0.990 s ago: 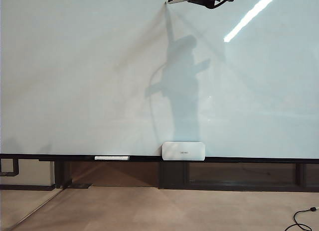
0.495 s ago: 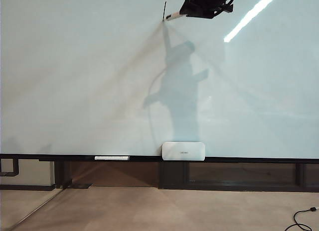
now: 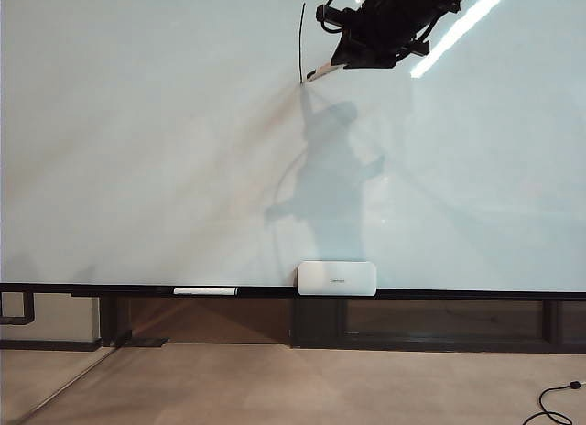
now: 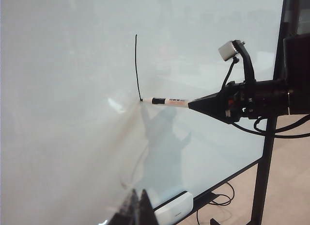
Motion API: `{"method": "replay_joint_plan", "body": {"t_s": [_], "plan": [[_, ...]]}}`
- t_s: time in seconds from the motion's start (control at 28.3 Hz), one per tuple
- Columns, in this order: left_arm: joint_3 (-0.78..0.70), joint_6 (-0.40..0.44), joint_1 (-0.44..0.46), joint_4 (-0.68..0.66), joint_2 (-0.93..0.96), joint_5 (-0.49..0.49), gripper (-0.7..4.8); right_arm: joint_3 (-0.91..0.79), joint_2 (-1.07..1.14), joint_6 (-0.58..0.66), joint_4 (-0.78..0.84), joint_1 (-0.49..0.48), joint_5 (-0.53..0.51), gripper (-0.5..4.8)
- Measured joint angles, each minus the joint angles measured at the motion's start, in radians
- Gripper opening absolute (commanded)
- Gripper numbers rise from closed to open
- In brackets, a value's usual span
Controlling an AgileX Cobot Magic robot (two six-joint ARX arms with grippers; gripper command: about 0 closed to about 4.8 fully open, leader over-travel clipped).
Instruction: Reach to the right to find the marker pen, pick it up, and write the number 11 on the whiteboard.
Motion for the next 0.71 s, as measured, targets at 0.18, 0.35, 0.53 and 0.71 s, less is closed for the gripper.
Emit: {"method": "replay_joint_plan", "body": {"t_s": [0.18, 0.35, 0.53, 0.71], "plan": [[0.0, 0.0, 0.001, -0.01, 0.0, 0.011, -0.06, -0.007, -0.061, -0.048, -0.046, 0.012, 0.004, -0.04], [0.0, -0.003, 0.002, -0.01, 0.0, 0.075, -0.06, 0.006, -0.152, -0.092, -0.031, 0.026, 0.023, -0.04], [0.0, -0.027, 0.002, 0.006, 0.0, 0.161, -0.06, 0.0, -0.143, -0.104, -0.053, 0.008, 0.047, -0.04], [0.002, -0.047, 0.001, 0.008, 0.0, 0.176, -0.06, -0.005, -0.138, -0.108, -0.052, 0.011, 0.067, -0.04]]}}
